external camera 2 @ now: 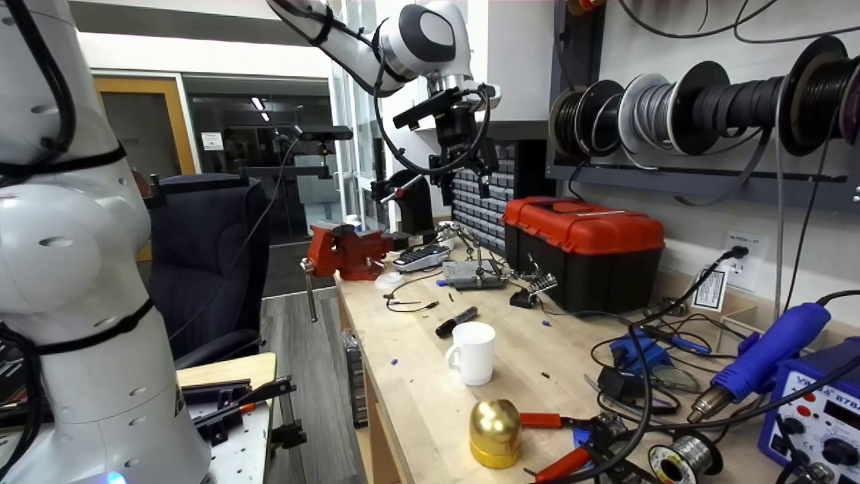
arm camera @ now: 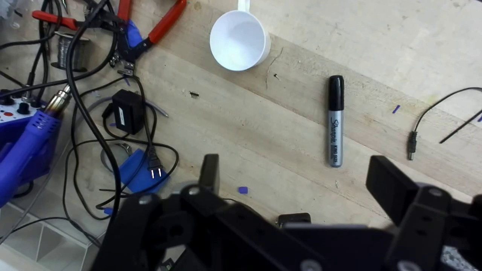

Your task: Pick the marker and put it in the cup

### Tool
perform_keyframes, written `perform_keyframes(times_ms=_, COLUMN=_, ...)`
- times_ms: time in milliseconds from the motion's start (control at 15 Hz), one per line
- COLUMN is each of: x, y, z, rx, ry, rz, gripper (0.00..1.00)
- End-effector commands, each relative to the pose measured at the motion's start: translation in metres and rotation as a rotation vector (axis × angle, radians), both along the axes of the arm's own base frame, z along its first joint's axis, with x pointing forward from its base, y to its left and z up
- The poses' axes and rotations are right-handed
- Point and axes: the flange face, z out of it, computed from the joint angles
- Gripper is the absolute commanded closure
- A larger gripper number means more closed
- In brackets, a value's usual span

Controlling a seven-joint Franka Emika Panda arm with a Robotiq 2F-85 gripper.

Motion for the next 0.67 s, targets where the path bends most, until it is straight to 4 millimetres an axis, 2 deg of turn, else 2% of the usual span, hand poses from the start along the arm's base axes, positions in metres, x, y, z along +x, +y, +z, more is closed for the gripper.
perform_keyframes(times_ms=0, x=0.015, y=0.004, z=-0.009, rx=0.008, ry=-0.005, rz=-0.009, gripper=0.00)
perform_keyframes(times_ms=267, x=0.037, y=0.012, z=-0.038, rx=0.040, ry=0.010, rz=0.039, gripper=0.00)
perform_keyframes(times_ms=600, x=0.058, y=0.024, z=-0.086, rx=0.088, ry=0.040, rz=0.117, gripper=0.00)
